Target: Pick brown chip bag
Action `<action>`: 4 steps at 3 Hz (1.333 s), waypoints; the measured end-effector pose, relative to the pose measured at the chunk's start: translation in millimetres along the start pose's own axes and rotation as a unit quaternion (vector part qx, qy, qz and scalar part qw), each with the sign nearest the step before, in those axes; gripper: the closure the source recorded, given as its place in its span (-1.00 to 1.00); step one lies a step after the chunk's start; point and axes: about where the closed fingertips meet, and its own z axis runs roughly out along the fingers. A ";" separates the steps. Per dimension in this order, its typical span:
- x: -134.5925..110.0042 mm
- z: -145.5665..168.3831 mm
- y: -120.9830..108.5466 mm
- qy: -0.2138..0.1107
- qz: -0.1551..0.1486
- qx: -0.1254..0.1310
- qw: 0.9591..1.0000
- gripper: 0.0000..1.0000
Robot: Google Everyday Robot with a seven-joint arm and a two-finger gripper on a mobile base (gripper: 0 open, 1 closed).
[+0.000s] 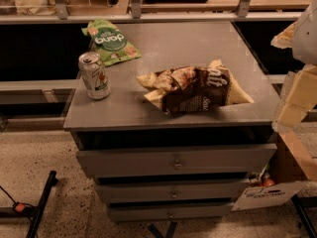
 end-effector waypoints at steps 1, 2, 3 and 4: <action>0.0 0.0 0.0 0.000 0.000 0.000 1.000 -1.00; -7.1 1.3 -5.4 -0.007 -0.016 0.004 1.000 -1.00; -29.1 7.3 -20.9 -0.022 -0.058 0.007 0.998 -1.00; -72.1 31.1 -47.0 -0.023 -0.103 0.003 0.994 -1.00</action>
Offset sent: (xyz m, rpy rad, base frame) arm 0.0162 0.0115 -0.0023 0.0040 -0.0129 0.0778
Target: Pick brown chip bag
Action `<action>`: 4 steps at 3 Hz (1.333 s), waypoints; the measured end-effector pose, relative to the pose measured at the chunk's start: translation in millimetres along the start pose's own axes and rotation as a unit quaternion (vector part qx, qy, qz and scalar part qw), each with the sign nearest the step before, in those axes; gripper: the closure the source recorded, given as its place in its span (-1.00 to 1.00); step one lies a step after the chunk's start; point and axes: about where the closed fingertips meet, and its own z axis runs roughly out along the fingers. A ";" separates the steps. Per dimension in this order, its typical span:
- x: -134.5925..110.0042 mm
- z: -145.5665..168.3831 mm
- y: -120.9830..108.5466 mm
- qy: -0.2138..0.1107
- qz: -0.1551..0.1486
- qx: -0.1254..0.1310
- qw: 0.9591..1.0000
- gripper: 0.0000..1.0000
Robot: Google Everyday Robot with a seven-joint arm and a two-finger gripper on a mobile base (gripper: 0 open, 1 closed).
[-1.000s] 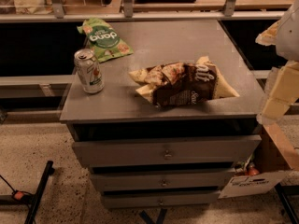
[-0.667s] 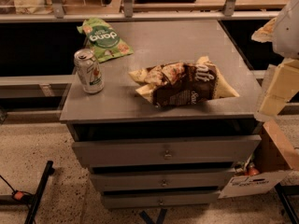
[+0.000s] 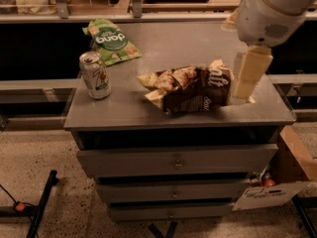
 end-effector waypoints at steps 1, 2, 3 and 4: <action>-51.5 50.8 -44.3 0.004 -0.045 -0.017 0.999 -1.00; -95.5 96.2 -69.0 0.000 -0.078 -0.039 0.996 -1.00; -118.7 128.9 -75.0 0.003 -0.095 -0.063 0.993 -1.00; -117.8 129.2 -71.5 0.008 -0.094 -0.063 0.994 -1.00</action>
Offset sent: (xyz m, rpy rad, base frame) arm 0.1397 0.1633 -0.0834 -0.0683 0.0985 0.2490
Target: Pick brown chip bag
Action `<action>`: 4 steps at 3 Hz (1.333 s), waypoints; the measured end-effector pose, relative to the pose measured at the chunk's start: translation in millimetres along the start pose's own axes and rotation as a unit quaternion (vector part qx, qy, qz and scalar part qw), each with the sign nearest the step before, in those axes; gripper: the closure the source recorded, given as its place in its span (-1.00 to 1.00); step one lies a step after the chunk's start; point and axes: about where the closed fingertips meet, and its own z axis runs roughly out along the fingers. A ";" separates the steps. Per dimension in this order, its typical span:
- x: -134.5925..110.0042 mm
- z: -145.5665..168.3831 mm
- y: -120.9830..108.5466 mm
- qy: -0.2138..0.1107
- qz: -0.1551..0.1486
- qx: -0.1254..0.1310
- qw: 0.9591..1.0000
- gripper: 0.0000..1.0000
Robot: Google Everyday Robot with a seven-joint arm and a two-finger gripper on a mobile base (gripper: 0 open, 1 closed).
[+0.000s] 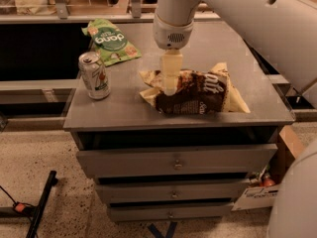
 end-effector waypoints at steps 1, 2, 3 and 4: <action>3.2 1.6 17.4 0.002 0.008 -0.015 1.000 -1.00; 6.9 11.6 36.8 -0.002 0.015 -0.038 0.999 -1.00; -1.9 31.6 43.8 -0.007 0.007 -0.066 0.998 -0.65; -10.5 33.0 73.0 -0.018 0.003 -0.074 0.997 -0.17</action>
Offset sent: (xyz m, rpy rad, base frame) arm -0.0570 -0.0193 -0.0349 -0.0108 0.1515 -0.0293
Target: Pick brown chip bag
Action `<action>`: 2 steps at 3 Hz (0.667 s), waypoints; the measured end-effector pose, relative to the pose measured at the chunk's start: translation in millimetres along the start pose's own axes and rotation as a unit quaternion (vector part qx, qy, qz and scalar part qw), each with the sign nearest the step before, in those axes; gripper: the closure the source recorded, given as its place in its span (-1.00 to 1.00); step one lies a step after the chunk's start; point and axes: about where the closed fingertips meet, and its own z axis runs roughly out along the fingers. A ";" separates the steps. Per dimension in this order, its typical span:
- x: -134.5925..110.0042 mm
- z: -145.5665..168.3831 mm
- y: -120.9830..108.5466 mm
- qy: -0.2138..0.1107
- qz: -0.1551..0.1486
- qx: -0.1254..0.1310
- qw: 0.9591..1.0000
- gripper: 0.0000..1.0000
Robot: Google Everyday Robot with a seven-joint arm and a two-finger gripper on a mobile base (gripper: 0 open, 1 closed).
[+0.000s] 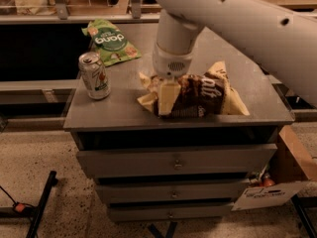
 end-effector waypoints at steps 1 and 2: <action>3.1 14.9 44.7 0.015 -0.004 -0.021 1.000 0.27; 3.1 13.8 47.4 0.016 -0.004 -0.023 1.000 0.76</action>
Offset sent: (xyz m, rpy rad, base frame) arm -0.1049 -0.0236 -0.0418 -0.1004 0.0925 0.0245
